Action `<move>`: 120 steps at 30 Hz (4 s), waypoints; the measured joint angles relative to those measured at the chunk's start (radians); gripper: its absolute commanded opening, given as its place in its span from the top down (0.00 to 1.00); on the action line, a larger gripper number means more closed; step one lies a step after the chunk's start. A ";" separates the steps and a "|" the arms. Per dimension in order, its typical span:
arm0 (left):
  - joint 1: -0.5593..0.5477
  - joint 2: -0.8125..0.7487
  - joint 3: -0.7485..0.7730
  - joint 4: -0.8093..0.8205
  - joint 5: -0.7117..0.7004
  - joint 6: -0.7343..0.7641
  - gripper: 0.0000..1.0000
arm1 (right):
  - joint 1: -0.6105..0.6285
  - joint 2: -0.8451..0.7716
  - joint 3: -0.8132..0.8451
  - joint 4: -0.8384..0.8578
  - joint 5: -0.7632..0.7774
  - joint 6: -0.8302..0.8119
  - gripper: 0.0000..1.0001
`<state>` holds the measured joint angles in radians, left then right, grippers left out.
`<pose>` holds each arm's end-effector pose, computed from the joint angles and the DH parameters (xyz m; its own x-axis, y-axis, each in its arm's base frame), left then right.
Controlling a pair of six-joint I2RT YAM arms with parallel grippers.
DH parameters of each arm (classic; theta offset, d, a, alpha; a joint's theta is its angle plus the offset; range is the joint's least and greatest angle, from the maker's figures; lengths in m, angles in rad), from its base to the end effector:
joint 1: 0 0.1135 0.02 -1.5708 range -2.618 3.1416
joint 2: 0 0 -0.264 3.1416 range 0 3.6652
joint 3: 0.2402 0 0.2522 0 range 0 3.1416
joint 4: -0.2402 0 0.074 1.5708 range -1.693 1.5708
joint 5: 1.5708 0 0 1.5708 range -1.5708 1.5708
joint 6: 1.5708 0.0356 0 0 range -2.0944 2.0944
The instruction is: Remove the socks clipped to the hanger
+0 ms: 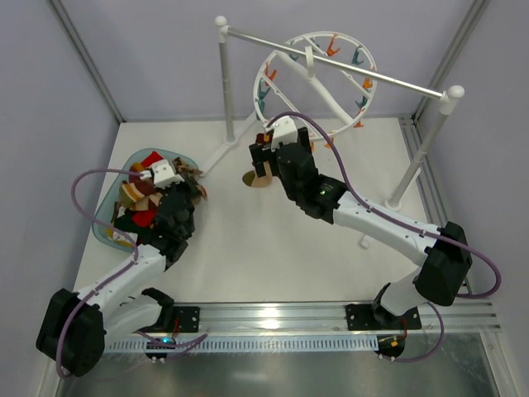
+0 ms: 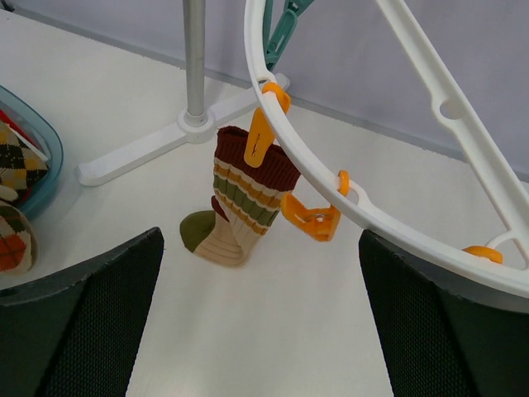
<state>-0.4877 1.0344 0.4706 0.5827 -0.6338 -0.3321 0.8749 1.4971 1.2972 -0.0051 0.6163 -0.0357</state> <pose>0.2103 -0.0877 0.2622 0.0632 -0.3309 -0.9415 -0.1321 0.9324 -0.3365 0.2424 0.2581 0.3660 -0.1210 -0.1903 -0.9742 -0.2680 0.9513 -0.1525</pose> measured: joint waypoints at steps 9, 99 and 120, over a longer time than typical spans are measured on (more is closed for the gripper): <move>0.171 -0.094 0.036 0.064 -0.220 0.100 1.00 | 0.000 0.000 -0.008 0.013 -0.018 -0.010 0.00; -0.066 0.876 0.315 0.692 0.417 0.169 0.00 | -0.006 -0.666 -0.462 0.111 -0.117 -0.016 0.00; -0.014 1.062 0.500 0.708 0.594 0.066 0.44 | -0.006 -0.652 -0.463 0.111 -0.130 -0.016 0.00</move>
<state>-0.5018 2.0960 0.9703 1.2911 -0.0395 -0.2665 0.8684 0.8448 0.8341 0.1059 0.4858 -0.0513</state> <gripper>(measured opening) 0.657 0.996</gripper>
